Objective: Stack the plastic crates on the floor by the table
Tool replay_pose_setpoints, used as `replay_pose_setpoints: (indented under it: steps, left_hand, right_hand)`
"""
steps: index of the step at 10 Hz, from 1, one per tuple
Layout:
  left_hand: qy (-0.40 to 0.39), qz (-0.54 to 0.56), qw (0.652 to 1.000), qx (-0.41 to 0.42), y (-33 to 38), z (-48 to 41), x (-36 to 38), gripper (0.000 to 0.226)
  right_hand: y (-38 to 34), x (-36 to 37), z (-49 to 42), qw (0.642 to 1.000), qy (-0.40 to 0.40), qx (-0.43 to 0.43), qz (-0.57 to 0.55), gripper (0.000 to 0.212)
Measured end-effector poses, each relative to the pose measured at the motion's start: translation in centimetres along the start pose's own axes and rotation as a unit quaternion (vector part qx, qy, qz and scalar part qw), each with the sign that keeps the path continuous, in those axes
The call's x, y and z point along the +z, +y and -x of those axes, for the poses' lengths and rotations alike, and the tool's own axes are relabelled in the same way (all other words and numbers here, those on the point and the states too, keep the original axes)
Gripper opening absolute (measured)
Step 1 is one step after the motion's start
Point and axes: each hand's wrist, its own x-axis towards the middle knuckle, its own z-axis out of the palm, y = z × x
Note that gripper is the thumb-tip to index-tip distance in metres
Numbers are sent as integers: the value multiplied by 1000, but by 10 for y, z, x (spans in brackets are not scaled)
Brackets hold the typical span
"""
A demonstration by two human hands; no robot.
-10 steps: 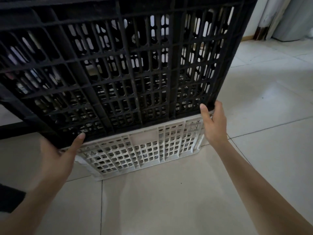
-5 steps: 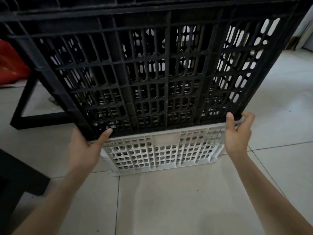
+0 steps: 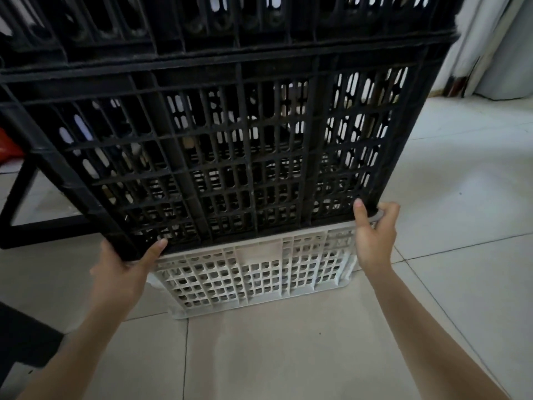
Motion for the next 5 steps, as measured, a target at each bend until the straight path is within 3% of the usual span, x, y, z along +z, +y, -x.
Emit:
replay_pose_setpoints:
  steps: [1, 2, 3, 4, 5]
  left_hand:
    - [-12, 6, 1000, -7, 4, 2, -2, 70]
    - [-17, 19, 1000, -6, 10, 8, -1, 51]
    - [-64, 33, 997, 2, 25, 13, -7, 34]
    - [-78, 18, 997, -12, 40, 21, -18, 31]
    - [-126, -66, 984, -104, 72, 43, -42, 46]
  right_hand:
    - [-4, -2, 3, 1000, -15, 2, -18, 26]
    - [-3, -11, 6, 998, -58, -16, -18, 25]
    - [-3, -27, 17, 991, -137, 5, -8, 39]
    - [-14, -52, 27, 979, -201, 25, 23, 56]
    - [-43, -82, 32, 957, -229, 74, 161, 66]
